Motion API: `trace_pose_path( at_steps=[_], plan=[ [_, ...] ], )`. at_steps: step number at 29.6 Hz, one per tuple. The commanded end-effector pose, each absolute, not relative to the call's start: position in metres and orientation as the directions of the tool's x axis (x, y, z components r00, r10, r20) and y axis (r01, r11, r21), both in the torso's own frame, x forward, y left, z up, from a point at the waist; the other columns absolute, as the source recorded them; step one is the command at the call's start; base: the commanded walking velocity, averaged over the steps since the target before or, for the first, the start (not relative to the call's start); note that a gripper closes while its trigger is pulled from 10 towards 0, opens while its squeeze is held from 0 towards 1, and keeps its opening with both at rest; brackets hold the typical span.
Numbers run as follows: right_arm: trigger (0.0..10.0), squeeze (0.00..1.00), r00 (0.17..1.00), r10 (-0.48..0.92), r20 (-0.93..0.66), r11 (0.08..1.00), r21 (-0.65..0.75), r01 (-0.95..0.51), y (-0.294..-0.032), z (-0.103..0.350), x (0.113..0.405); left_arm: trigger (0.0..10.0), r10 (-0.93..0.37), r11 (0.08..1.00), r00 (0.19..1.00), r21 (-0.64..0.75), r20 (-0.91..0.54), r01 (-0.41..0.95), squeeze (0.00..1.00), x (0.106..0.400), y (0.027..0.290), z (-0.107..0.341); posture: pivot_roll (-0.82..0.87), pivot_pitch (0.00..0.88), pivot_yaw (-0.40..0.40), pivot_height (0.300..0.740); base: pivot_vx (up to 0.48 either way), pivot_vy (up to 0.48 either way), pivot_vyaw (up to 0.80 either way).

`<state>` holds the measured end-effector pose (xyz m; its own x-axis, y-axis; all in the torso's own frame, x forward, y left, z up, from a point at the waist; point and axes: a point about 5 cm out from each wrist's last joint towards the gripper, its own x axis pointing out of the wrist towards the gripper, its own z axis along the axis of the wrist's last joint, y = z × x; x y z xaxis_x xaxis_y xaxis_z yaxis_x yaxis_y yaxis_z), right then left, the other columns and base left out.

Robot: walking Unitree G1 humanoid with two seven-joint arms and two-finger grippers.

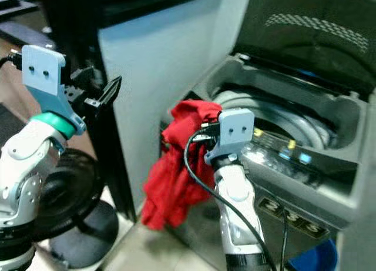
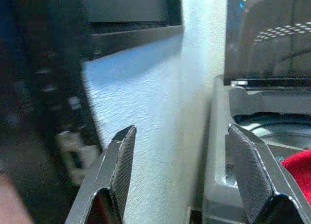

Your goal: Clothes washing

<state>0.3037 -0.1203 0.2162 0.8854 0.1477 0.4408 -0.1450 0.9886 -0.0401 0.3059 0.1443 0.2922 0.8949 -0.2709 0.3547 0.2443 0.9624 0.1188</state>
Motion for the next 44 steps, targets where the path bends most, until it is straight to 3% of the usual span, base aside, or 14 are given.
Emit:
trace_pose_path(
  at_steps=[1, 44],
  plan=[
    [10.0, 0.00, 0.873, 0.129, 0.471, 0.991, -0.037, -0.126, -0.1247, 0.2233, 0.3024, 10.0, -0.278, 0.960, 0.899, 0.121, 0.337, 0.252, 0.00, 0.3064, 0.1424, 0.2888, 0.12, 0.000, 0.053, 0.740, 0.000, 0.000, -0.80],
    [10.0, 0.00, 0.869, 0.112, 0.483, 0.993, -0.019, -0.118, -0.1248, 0.2274, 0.3072, 10.0, -0.258, 0.966, 0.900, 0.101, 0.351, 0.238, 0.00, 0.3065, 0.1430, 0.2895, 0.13, 0.000, 0.045, 0.740, 0.000, 0.000, -0.80]
  ],
)
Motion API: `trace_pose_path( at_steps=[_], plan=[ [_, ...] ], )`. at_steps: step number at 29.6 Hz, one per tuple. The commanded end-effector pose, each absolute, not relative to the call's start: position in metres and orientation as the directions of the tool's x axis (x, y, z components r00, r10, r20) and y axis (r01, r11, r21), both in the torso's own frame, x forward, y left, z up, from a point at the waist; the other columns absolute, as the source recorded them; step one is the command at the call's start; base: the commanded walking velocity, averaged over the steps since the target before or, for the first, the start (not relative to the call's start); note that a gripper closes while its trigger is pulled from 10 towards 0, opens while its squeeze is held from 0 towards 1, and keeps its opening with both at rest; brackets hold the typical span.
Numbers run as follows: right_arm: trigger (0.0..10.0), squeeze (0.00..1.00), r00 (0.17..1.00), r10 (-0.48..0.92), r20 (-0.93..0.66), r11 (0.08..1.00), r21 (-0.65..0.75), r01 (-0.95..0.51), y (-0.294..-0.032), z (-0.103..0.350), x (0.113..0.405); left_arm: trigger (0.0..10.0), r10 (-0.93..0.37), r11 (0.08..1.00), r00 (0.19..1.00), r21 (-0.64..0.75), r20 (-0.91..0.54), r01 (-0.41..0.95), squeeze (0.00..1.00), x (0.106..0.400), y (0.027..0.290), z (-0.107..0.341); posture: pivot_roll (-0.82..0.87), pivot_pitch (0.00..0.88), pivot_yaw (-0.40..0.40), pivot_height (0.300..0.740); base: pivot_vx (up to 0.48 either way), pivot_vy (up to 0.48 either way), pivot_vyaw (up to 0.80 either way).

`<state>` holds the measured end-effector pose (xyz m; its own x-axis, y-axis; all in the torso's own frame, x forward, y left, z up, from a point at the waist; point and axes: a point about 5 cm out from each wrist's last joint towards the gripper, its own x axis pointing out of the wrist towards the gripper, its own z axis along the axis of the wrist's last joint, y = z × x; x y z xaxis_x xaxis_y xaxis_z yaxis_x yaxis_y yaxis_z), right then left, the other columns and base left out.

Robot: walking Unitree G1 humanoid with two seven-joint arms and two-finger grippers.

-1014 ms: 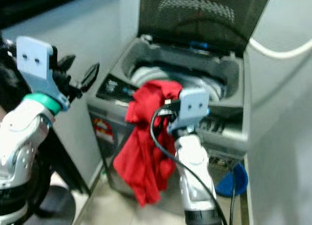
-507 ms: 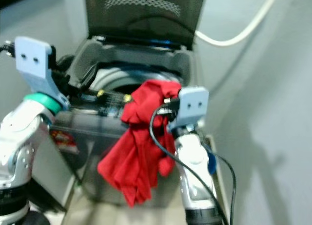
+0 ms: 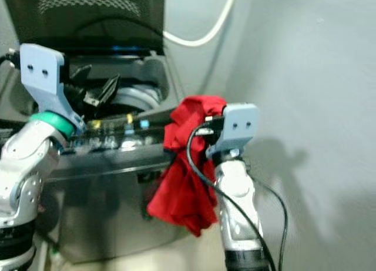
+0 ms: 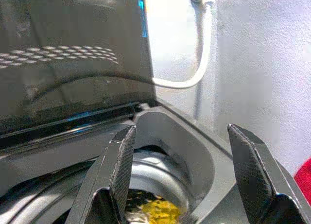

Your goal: Clothes washing

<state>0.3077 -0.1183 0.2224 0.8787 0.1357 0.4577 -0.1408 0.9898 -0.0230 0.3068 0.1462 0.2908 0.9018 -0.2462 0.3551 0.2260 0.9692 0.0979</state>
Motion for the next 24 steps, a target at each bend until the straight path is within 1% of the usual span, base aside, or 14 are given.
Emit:
trace_pose_path(
  at_steps=[1, 2, 4, 8, 15, 24],
  plan=[
    [10.0, 0.00, 0.868, 0.113, 0.483, 0.993, -0.021, -0.117, -0.1247, 0.2274, 0.3074, 10.0, -0.257, 0.966, 0.901, 0.101, 0.350, 0.236, 0.00, 0.3066, 0.1432, 0.2893, 0.13, 0.000, 0.045, 0.740, 0.000, 0.000, -0.80],
    [10.0, 0.00, 0.868, 0.113, 0.483, 0.993, -0.021, -0.117, -0.1247, 0.2274, 0.3074, 10.0, -0.257, 0.966, 0.901, 0.101, 0.350, 0.236, 0.00, 0.3066, 0.1432, 0.2893, 0.13, 0.000, 0.045, 0.740, 0.000, 0.000, -0.80],
    [10.0, 0.00, 0.865, 0.123, 0.486, 0.992, -0.030, -0.124, -0.1231, 0.2276, 0.3071, 10.0, -0.249, 0.969, 0.898, 0.108, 0.362, 0.224, 0.00, 0.3066, 0.1440, 0.2902, 0.13, 0.000, 0.045, 0.740, 0.341, 0.000, 0.00],
    [10.0, 0.00, 0.856, 0.159, 0.491, 0.987, -0.059, -0.149, -0.1181, 0.2275, 0.3055, 10.0, -0.225, 0.974, 0.897, 0.121, 0.380, 0.193, 0.00, 0.3075, 0.1453, 0.2912, 0.13, 0.000, 0.042, 0.740, 0.462, 0.000, 0.00],
    [10.0, 0.00, 0.856, 0.163, 0.490, 0.986, -0.060, -0.154, -0.1175, 0.2272, 0.3055, 10.0, -0.223, 0.974, 0.899, 0.122, 0.377, 0.190, 0.00, 0.3075, 0.1444, 0.2908, 0.13, 0.000, 0.041, 0.740, 0.424, 0.000, 0.00],
    [10.0, 0.00, 0.855, 0.166, 0.491, 0.986, -0.059, -0.158, -0.1167, 0.2269, 0.3057, 10.0, -0.219, 0.975, 0.899, 0.110, 0.379, 0.191, 0.00, 0.3074, 0.1424, 0.2907, 0.13, 0.000, 0.042, 0.740, 0.000, 0.000, 0.00]
  ],
)
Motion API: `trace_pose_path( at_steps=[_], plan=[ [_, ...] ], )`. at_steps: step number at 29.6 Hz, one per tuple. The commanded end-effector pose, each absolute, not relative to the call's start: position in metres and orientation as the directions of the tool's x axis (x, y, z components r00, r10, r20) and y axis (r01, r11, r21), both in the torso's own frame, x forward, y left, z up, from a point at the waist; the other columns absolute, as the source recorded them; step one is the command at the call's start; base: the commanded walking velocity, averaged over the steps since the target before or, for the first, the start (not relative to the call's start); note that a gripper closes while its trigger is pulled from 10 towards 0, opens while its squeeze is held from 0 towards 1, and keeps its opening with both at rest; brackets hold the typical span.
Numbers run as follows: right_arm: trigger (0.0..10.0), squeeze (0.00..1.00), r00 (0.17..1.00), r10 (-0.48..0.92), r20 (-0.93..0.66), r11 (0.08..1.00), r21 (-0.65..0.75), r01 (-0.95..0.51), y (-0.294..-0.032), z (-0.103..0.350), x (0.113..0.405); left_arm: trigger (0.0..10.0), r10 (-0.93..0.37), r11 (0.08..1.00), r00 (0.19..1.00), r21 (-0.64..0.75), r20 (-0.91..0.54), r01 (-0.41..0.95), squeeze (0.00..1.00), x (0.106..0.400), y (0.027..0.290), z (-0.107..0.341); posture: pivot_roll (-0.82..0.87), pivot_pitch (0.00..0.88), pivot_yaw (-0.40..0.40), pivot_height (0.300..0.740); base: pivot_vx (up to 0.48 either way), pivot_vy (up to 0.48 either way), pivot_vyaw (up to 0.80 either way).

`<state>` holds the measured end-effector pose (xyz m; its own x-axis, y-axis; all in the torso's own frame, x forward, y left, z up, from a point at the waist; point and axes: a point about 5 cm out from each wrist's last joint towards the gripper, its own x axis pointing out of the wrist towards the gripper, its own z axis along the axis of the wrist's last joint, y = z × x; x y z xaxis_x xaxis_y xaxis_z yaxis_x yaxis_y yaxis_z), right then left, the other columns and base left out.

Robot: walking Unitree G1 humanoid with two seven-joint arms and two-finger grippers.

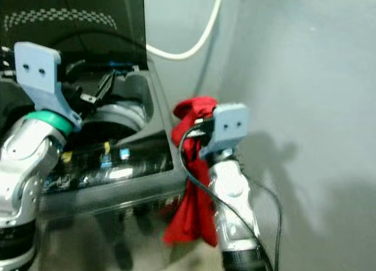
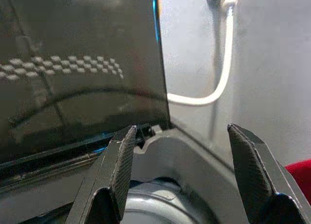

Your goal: Clothes washing

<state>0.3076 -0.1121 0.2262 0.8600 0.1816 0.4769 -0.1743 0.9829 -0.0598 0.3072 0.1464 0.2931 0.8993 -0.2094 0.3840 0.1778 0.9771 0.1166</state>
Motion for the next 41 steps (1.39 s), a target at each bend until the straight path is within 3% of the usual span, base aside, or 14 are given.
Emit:
trace_pose_path(
  at_steps=[1, 18, 33, 41],
  plan=[
    [10.0, 0.00, 0.855, 0.166, 0.491, 0.986, -0.059, -0.158, -0.1167, 0.2269, 0.3057, 10.0, -0.219, 0.975, 0.899, 0.110, 0.379, 0.191, 0.00, 0.3074, 0.1424, 0.2907, 0.13, 0.000, 0.042, 0.740, 0.000, 0.000, 0.00],
    [10.0, 0.00, 0.853, 0.177, 0.491, 0.984, -0.061, -0.169, -0.1147, 0.2264, 0.3052, 10.0, -0.209, 0.978, 0.905, 0.083, 0.371, 0.192, 0.00, 0.3071, 0.1414, 0.2890, 0.13, 0.000, 0.037, 0.740, 0.000, 0.000, 0.00],
    [10.0, 0.00, 0.854, 0.178, 0.489, 0.983, -0.060, -0.171, -0.1137, 0.2256, 0.3053, 10.0, -0.202, 0.979, 0.909, 0.082, 0.365, 0.185, 0.00, 0.3076, 0.1428, 0.2883, 0.13, 0.000, 0.039, 0.740, 0.000, 0.430, 0.00],
    [10.0, 0.00, 0.855, 0.176, 0.488, 0.984, -0.058, -0.169, -0.1140, 0.2254, 0.3055, 10.0, -0.208, 0.978, 0.907, 0.098, 0.367, 0.185, 0.00, 0.3076, 0.1418, 0.2891, 0.13, 0.000, 0.040, 0.740, 0.000, 0.000, 0.00]
  ],
)
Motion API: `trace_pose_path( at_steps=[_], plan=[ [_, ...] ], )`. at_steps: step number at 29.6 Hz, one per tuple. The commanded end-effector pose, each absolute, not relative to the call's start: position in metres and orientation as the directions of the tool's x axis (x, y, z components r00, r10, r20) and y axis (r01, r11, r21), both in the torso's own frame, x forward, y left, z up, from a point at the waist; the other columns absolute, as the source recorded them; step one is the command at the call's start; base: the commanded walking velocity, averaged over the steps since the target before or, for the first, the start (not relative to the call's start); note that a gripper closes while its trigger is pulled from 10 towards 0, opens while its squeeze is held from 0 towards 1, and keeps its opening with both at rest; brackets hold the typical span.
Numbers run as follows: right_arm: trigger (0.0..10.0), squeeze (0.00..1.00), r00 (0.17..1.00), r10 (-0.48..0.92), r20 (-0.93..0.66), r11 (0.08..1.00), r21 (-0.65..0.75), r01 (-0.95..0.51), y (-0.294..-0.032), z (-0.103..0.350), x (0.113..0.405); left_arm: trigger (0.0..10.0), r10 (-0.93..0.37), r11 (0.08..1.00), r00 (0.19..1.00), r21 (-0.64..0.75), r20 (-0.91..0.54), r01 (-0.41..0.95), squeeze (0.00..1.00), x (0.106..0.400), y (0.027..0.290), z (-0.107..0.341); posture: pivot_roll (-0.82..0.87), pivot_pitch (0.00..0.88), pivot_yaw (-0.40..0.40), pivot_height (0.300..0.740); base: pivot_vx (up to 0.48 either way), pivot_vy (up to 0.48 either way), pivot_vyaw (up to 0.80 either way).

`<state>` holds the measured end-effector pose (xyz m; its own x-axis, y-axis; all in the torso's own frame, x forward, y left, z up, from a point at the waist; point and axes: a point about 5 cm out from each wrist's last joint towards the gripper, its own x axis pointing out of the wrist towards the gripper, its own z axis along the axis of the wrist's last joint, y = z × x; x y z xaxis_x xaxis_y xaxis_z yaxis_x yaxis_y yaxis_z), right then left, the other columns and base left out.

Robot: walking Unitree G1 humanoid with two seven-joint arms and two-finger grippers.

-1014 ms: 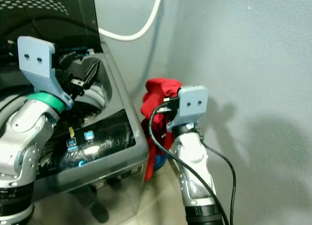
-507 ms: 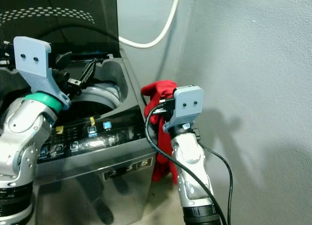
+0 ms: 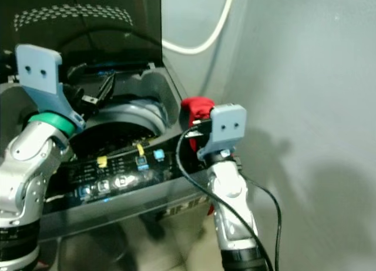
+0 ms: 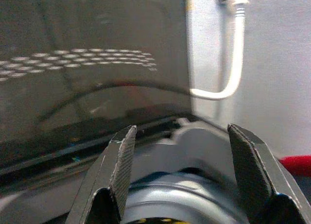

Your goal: Clothes washing

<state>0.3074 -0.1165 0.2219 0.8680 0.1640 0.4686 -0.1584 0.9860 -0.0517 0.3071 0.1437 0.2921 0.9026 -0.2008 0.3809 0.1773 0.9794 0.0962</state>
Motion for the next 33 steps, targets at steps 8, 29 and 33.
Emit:
trace_pose_path(
  at_steps=[8, 29, 33],
  plan=[
    [10.0, 0.00, 0.854, 0.175, 0.490, 0.984, -0.057, -0.169, -0.113, 0.225, 0.306, 10.0, -0.212, 0.977, 0.906, 0.104, 0.366, 0.187, 0.00, 0.308, 0.142, 0.289, 0.14, 0.000, 0.043, 0.740, 0.000, 0.000, 0.00],
    [10.0, 0.00, 0.417, 0.431, 0.800, 0.834, -0.178, -0.522, -0.057, 0.379, 0.308, 10.0, -0.728, 0.666, 0.620, 0.089, 0.293, 0.740, 0.00, 0.265, 0.111, 0.271, 0.13, 0.000, 0.019, 0.740, 0.000, 0.000, 0.00],
    [10.0, 0.00, 0.335, 0.431, 0.838, 0.787, -0.168, -0.593, -0.051, 0.402, 0.299, 10.0, -0.781, 0.595, 0.548, 0.090, 0.301, 0.799, 0.00, 0.262, 0.102, 0.272, 0.14, 0.000, 0.011, 0.740, 0.000, 0.000, 0.00]
  ],
)
